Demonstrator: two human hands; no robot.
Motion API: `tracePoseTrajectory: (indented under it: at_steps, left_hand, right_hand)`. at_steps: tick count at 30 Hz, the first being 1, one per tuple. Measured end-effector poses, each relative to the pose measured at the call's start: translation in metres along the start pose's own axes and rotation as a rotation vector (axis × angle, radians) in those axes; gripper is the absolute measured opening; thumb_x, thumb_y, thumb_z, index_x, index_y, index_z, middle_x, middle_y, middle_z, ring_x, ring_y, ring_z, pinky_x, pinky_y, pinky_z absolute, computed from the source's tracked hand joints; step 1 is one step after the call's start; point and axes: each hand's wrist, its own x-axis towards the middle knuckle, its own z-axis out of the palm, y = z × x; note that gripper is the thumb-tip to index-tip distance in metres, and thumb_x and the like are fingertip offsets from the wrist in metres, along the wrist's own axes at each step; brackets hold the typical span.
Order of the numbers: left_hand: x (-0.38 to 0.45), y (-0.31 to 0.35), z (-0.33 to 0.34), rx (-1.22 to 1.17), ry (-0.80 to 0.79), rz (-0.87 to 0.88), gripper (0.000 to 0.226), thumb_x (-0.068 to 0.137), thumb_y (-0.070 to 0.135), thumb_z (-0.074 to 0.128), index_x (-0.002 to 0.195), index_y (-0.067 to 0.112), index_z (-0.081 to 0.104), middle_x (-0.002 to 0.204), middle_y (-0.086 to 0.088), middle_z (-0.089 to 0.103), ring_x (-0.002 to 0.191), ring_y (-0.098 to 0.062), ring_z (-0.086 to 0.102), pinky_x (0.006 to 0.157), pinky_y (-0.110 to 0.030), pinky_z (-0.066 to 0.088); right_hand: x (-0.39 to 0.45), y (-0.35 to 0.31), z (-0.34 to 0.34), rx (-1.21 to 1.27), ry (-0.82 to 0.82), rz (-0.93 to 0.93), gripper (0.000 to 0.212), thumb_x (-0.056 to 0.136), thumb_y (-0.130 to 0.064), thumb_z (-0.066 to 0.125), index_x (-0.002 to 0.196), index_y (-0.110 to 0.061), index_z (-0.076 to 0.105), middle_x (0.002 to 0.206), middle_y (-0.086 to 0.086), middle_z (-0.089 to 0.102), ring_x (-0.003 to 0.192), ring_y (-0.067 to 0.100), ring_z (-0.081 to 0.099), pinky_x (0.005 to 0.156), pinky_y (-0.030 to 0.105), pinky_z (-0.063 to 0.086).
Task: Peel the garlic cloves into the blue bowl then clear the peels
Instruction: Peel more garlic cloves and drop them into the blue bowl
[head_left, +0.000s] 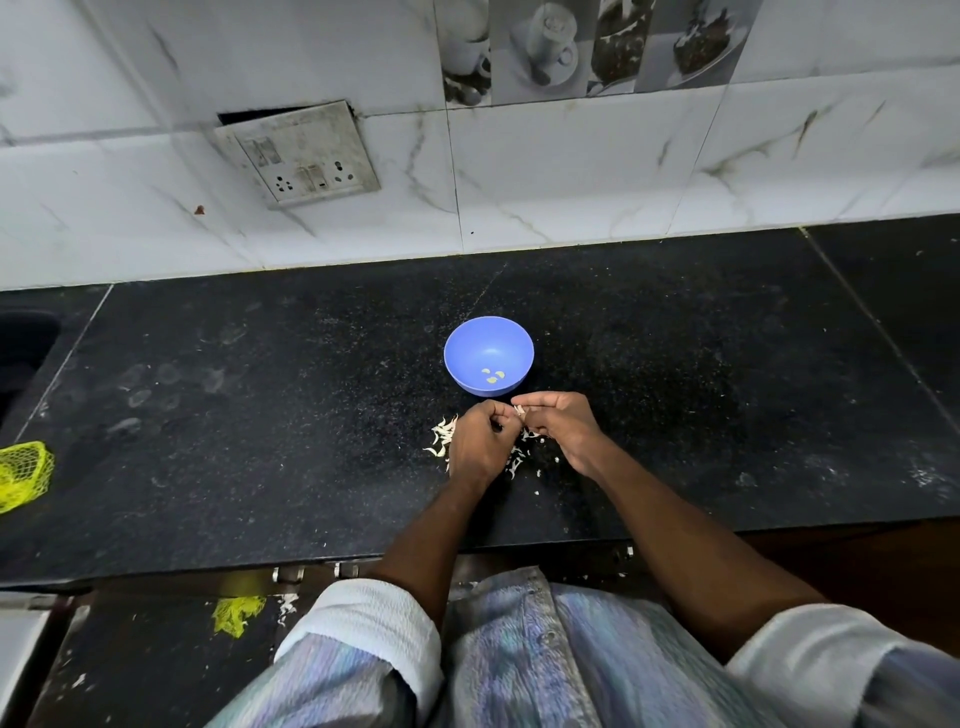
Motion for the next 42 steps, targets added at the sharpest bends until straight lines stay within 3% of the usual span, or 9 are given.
tracePoseTrajectory:
  at_steps: [5,9,14,23,25,28,32,37,42]
  left_hand:
    - [-0.002,0.001,0.0,-0.034,0.026,-0.023,0.007,0.092,0.027,0.065,0.09,0.028,0.071,0.081,0.013,0.074,0.079,-0.009,0.069,0.078,-0.035,0.058]
    - [-0.003,-0.002,-0.001,-0.048,0.044,-0.055,0.01,0.094,0.028,0.061,0.096,0.028,0.072,0.084,0.012,0.074,0.082,-0.01,0.07,0.08,-0.037,0.058]
    - [-0.008,0.0,-0.002,-0.042,0.031,-0.057,0.013,0.097,0.03,0.062,0.101,0.025,0.073,0.085,0.011,0.074,0.081,-0.008,0.069,0.079,-0.034,0.057]
    - [-0.013,0.008,-0.003,0.094,0.055,-0.051,0.008,0.084,0.03,0.078,0.079,0.027,0.073,0.074,0.016,0.072,0.071,-0.005,0.068,0.069,-0.029,0.058]
    - [-0.013,0.01,-0.002,0.096,0.047,-0.027,0.011,0.084,0.024,0.08,0.083,0.03,0.071,0.077,0.016,0.072,0.072,-0.004,0.068,0.069,-0.03,0.057]
    - [-0.013,0.01,0.0,0.124,0.055,0.001,0.026,0.089,0.01,0.066,0.099,0.032,0.074,0.085,0.014,0.074,0.08,-0.011,0.07,0.073,-0.034,0.058]
    - [-0.014,0.008,0.0,0.201,0.032,0.012,0.033,0.095,0.013,0.058,0.115,0.03,0.078,0.104,0.009,0.079,0.096,-0.018,0.073,0.082,-0.036,0.058]
    - [-0.018,0.014,-0.005,0.226,0.124,-0.08,0.006,0.09,0.032,0.075,0.089,0.031,0.081,0.081,0.014,0.076,0.075,-0.009,0.067,0.067,-0.025,0.047]
    - [-0.017,0.019,-0.007,0.223,0.139,-0.126,0.013,0.083,0.036,0.08,0.076,0.026,0.075,0.075,0.015,0.073,0.071,-0.008,0.065,0.065,-0.023,0.043]
  right_hand:
    - [-0.002,0.004,-0.001,-0.018,-0.01,0.003,0.022,0.089,0.003,0.071,0.106,-0.009,0.078,0.097,0.009,0.08,0.083,0.013,0.071,0.072,0.021,0.055]
    - [0.001,0.01,-0.002,-0.005,0.001,0.013,0.026,0.088,0.009,0.066,0.105,-0.006,0.077,0.096,0.013,0.079,0.086,0.018,0.072,0.085,0.03,0.056]
    - [-0.002,0.009,-0.001,0.021,0.01,0.026,0.019,0.09,0.003,0.068,0.104,-0.004,0.077,0.095,0.017,0.078,0.081,0.017,0.071,0.08,0.028,0.056]
    - [-0.007,0.003,-0.002,0.06,0.112,0.058,0.018,0.084,0.005,0.065,0.096,0.001,0.078,0.082,0.02,0.074,0.067,0.017,0.065,0.063,0.025,0.048]
    - [-0.008,0.002,-0.003,0.037,0.125,0.049,0.017,0.083,0.006,0.066,0.091,-0.001,0.079,0.077,0.018,0.073,0.065,0.015,0.064,0.062,0.026,0.048]
    - [-0.009,0.001,-0.002,-0.027,0.156,0.013,0.019,0.083,0.007,0.063,0.086,-0.002,0.079,0.071,0.013,0.072,0.062,0.013,0.061,0.057,0.023,0.047]
    - [-0.007,0.0,0.0,-0.143,0.25,-0.038,0.016,0.092,-0.003,0.064,0.091,-0.008,0.079,0.076,0.012,0.075,0.061,0.008,0.062,0.055,0.018,0.048]
    - [0.001,0.004,0.001,-0.278,0.315,-0.17,0.014,0.089,-0.006,0.069,0.092,-0.014,0.08,0.072,0.001,0.076,0.058,0.005,0.066,0.061,0.022,0.053]
    - [0.002,-0.004,0.009,-0.297,0.303,-0.226,0.016,0.087,-0.005,0.074,0.097,-0.016,0.081,0.078,-0.002,0.078,0.066,0.007,0.071,0.07,0.027,0.059]
